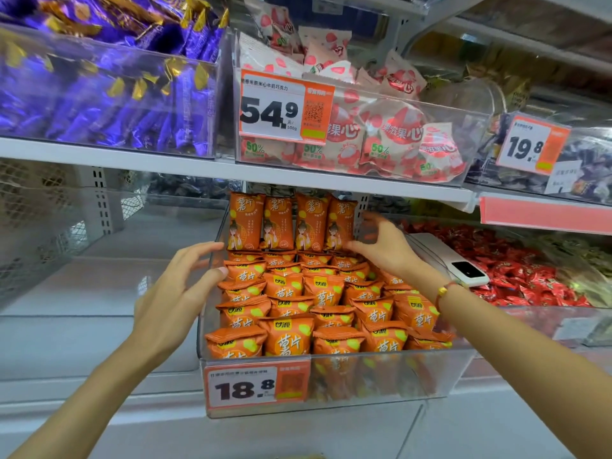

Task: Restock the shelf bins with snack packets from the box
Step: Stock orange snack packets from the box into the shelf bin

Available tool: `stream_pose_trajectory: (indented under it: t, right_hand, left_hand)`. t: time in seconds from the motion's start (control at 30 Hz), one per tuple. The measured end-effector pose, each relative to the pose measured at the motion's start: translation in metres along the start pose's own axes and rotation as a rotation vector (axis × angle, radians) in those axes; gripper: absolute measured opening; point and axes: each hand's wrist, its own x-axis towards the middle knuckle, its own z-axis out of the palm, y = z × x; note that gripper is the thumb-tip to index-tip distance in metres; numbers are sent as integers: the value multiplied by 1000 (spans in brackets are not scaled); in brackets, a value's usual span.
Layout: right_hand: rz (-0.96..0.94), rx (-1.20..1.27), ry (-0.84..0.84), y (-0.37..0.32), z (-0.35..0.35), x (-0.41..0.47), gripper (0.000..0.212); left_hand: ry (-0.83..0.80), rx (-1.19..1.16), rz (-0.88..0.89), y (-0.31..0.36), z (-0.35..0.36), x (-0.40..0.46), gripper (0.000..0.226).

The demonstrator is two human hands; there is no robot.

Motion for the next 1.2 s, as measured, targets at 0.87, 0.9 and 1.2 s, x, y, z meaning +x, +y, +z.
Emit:
stream_pose_trajectory:
  t: [0.87,0.9,1.2]
  right_hand:
    - [-305,-232,-980,-42,205,-297,50]
    - [-323,-221,-980,-43,217,-305,56]
    - [-550,-333,-880,-44,266,-329,56]
  left_hand:
    - [-47,636,-395,-129,-74,-277,45]
    - [-82,639,-368,-133,-71,-280,43]
    - [-168,638,-377,-137,-64,-287,36]
